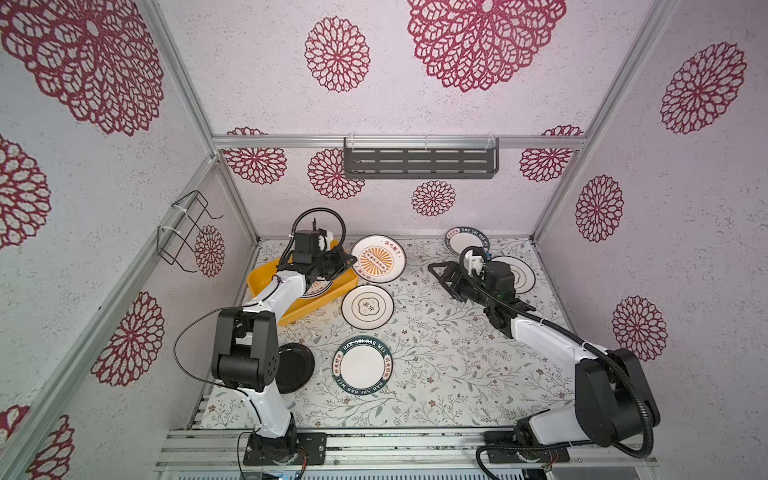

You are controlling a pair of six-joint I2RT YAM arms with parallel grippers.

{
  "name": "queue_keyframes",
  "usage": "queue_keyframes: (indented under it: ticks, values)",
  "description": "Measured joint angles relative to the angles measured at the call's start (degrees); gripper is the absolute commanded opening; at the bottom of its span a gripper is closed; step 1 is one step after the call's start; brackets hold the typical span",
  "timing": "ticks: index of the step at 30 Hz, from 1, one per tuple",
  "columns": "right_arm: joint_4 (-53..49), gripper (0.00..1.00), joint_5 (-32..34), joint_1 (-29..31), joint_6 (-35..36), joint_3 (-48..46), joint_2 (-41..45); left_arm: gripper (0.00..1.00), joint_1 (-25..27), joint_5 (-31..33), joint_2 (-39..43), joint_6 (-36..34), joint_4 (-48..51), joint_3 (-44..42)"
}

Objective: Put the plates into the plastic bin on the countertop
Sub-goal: 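Carry the sunburst plate into the bin with the left gripper while the right withdraws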

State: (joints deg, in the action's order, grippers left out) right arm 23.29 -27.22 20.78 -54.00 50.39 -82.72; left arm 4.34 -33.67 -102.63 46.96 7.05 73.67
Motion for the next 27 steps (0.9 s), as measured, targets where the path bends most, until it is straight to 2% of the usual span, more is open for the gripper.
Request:
queue_keyframes:
  ticks: [5,12,20,27]
  values:
    - [1.6,0.99,-1.9,2.9,1.0,3.5,-3.3,0.0,-7.9,2.9,1.2,1.2,0.0,-4.8]
    - [5.6,0.99,-4.8,6.7,1.2,5.9,-9.9,0.0,-16.5,6.6,2.0,0.7,1.3,-6.0]
    - [7.3,0.99,-6.6,12.1,0.8,11.4,-17.7,0.0,-20.4,8.5,2.1,0.1,1.4,-7.1]
    - [7.6,0.99,-7.1,16.1,0.9,13.5,-19.5,0.0,-21.6,9.0,1.7,0.0,0.9,-7.1]
